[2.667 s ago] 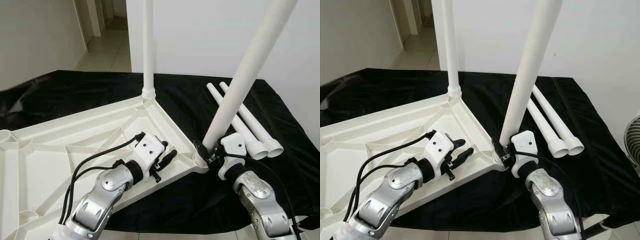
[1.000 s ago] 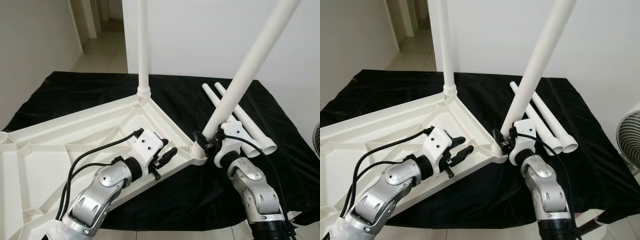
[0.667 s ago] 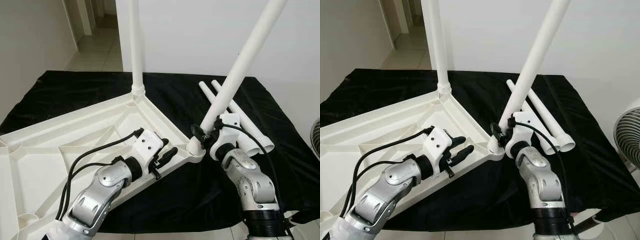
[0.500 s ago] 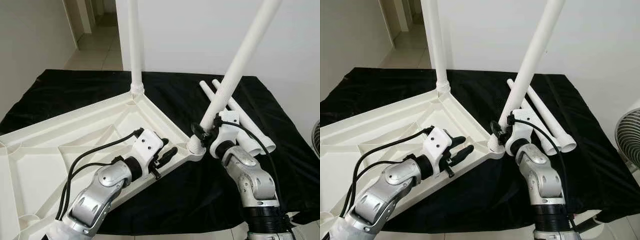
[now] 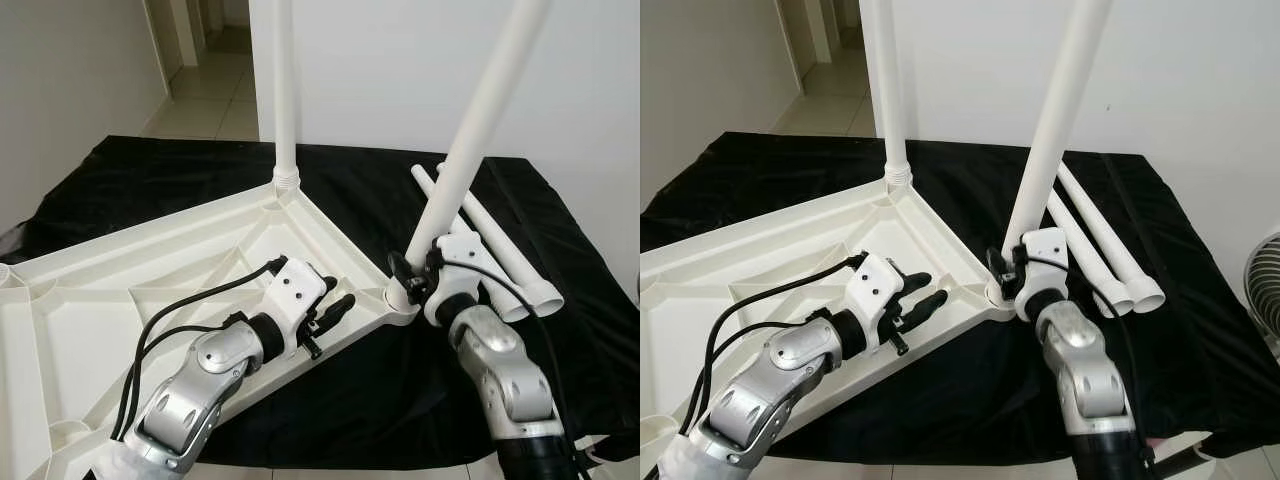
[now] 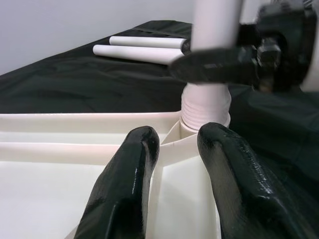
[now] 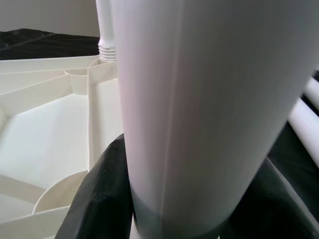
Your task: Building children table
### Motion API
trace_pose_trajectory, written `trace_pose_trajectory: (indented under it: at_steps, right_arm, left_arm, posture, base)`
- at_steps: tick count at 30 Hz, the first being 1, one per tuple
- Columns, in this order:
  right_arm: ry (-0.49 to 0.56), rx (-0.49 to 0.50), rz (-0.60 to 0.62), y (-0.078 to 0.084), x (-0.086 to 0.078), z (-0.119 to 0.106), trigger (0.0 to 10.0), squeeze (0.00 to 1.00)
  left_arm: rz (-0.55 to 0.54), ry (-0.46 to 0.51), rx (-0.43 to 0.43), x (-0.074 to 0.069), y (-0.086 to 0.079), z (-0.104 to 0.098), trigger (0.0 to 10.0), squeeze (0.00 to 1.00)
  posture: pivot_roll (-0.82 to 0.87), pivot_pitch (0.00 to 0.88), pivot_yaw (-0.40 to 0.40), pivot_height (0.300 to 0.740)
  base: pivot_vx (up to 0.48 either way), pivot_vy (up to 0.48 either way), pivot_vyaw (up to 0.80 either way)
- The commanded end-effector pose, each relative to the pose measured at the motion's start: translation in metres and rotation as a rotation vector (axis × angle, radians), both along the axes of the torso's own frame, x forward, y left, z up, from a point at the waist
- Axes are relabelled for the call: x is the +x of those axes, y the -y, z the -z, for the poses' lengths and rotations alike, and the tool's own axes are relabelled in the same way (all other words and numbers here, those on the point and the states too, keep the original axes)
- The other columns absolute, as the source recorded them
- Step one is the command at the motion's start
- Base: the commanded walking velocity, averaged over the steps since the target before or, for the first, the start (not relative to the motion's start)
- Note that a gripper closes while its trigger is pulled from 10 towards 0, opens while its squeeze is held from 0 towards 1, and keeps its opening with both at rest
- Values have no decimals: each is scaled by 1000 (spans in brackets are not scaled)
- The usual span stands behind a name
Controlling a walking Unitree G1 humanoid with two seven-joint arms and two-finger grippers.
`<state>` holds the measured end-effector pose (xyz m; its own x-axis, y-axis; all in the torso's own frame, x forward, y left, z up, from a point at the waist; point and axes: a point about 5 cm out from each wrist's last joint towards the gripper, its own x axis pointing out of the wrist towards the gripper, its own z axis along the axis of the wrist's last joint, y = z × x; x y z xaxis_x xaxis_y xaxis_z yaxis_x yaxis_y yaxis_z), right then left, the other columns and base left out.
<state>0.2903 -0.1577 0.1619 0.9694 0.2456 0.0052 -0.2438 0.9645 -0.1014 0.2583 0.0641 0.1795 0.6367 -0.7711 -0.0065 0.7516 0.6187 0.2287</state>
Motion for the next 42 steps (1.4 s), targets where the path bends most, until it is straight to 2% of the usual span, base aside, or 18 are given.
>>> trace_pose_trajectory:
  at_steps: [1, 9, 18, 21, 28, 34, 37, 42]
  right_arm:
    - [-140, -36, 15, 6, -10, 34, 10000, 0]
    - [-140, -108, -22, 8, -13, 42, 10000, 0]
    - [-195, -64, -7, 14, -3, 39, 10000, 0]
    - [-244, -37, -8, 18, 3, 37, 10000, 0]
    - [-259, -32, -54, 21, 4, 31, 10000, 0]
    - [-301, -31, -59, 25, 5, 32, 10000, 0]
    - [-357, -8, -66, 29, 5, 35, 10000, 0]
    - [-363, -22, -70, 30, 7, 37, 10000, 0]
  left_arm:
    - [38, -17, 7, -3, -1, 0, 10000, 0]
    - [44, -18, 9, -2, -1, -1, 10000, 0]
    - [43, -17, 12, -2, -1, -1, 10000, 0]
    - [40, -17, 12, -3, -2, -1, 10000, 0]
    - [32, -16, 9, -3, -2, -2, 10000, 0]
    - [31, -15, 10, -3, -2, -2, 10000, 0]
    - [34, -13, 11, -2, -2, -3, 10000, 0]
    - [35, -13, 10, -1, -2, -3, 10000, 0]
  posture:
    - [-18, 68, 15, 740]
    - [-21, 72, 22, 740]
    - [-18, 72, 22, 740]
    - [-12, 73, 18, 740]
    - [-10, 73, 14, 740]
    - [-10, 73, 14, 740]
    - [-16, 73, 19, 740]
    - [-16, 74, 20, 740]
  base:
    - [0, 0, 0]
    - [0, 0, 0]
    - [0, 0, 0]
    - [0, 0, 0]
    - [0, 0, 0]
    - [0, 0, 0]
    - [0, 0, 0]
    - [0, 0, 0]
